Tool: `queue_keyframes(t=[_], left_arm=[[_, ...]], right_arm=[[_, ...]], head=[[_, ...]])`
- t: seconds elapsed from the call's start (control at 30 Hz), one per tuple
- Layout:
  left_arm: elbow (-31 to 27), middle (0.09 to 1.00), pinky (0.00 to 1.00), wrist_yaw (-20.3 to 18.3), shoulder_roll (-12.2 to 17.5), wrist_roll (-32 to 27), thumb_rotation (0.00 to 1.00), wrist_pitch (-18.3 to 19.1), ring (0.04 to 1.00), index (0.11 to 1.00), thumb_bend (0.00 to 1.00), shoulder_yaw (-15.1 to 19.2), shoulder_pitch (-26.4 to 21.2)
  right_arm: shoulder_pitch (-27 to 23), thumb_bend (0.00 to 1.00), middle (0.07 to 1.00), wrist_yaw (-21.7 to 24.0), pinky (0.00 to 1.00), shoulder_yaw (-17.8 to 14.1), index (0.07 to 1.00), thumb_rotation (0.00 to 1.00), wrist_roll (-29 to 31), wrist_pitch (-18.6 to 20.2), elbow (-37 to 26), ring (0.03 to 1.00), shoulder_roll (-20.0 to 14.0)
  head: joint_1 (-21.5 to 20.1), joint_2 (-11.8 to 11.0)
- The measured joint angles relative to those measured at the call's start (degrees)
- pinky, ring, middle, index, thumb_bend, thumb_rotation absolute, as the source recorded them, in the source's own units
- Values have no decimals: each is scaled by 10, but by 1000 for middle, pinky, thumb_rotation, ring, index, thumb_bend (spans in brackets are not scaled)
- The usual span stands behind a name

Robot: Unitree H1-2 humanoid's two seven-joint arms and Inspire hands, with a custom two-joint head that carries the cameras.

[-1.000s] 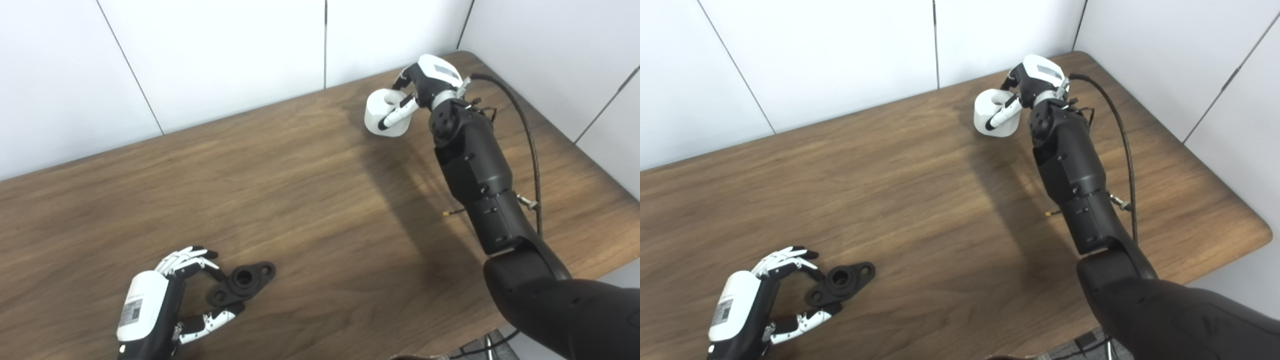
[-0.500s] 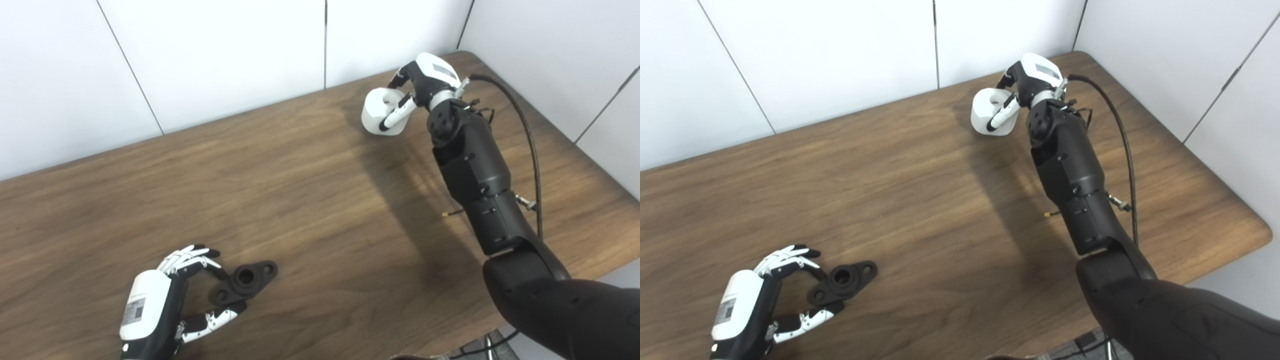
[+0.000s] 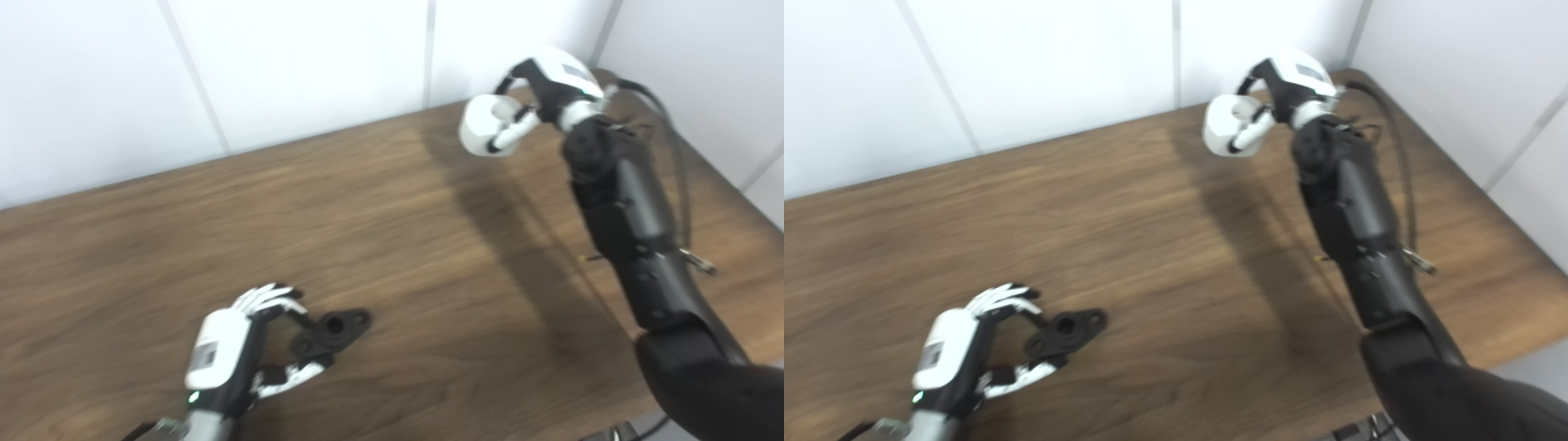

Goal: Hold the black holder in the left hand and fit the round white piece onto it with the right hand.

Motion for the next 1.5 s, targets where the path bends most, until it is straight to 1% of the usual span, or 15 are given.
queue_keyframes(t=[0.1,0.13,0.2,0.3,0.37,0.43,0.47,0.57,0.7,0.8,0.97,1.07,1.2,1.37,1.5], left_arm=[[2,773,866,1,-5,10,45,5,850,488,517,-4,-1],[2,773,869,1,-6,12,45,6,851,488,517,-6,-2],[3,774,877,2,-9,18,46,10,854,488,517,-8,-2],[3,778,880,2,-15,20,46,21,858,489,517,-13,-4],[3,778,878,2,-17,23,46,27,858,489,517,-16,-5],[2,782,885,2,-19,24,46,31,862,489,517,-18,-5],[1,784,891,1,-20,24,47,34,865,489,517,-19,-5],[-2,794,898,-7,-28,22,48,50,880,489,516,-21,-6],[-15,801,877,-30,-36,13,47,75,888,489,515,-22,-8],[-25,805,859,-45,-39,4,48,93,892,489,516,-22,-12],[-29,801,872,-50,-42,3,48,110,888,489,517,-28,-17],[-29,801,875,-52,-44,3,48,115,889,489,517,-33,-19],[-29,800,877,-52,-44,5,49,121,886,489,517,-40,-23],[-29,799,880,-53,-43,7,50,129,886,489,517,-48,-26],[-29,797,883,-53,-43,14,51,133,883,489,517,-52,-28]], right_arm=[[5,524,790,45,736,9,485,138,1,0,-40,842,-10],[7,524,785,62,741,9,486,138,0,0,-53,832,-12],[10,524,784,106,744,9,486,138,-8,0,-90,819,-11],[12,524,787,171,779,12,486,136,-28,0,-143,831,3],[13,524,781,201,828,15,486,136,-36,0,-164,858,14],[14,524,774,220,840,23,485,135,-39,0,-188,867,22],[14,524,770,228,838,27,485,135,-39,0,-202,867,26],[15,524,771,245,808,42,485,137,-41,-1,-224,862,29],[20,524,778,256,793,52,485,139,-29,-3,-244,859,24],[28,524,786,258,791,58,485,138,-19,-5,-250,865,13],[33,524,788,283,779,71,484,141,-20,-4,-286,870,11],[32,524,787,307,784,74,484,140,-23,-4,-305,874,18],[31,524,781,326,773,78,483,138,-22,-3,-332,877,39],[29,524,778,336,756,91,483,137,-23,-4,-361,872,47],[26,524,779,345,736,104,483,139,-24,-4,-369,863,57]], head=[[21,7],[21,7],[29,11],[37,16],[44,23],[48,26],[48,26],[64,36],[77,40],[85,42],[101,47],[109,47],[114,49],[117,51],[117,54]])
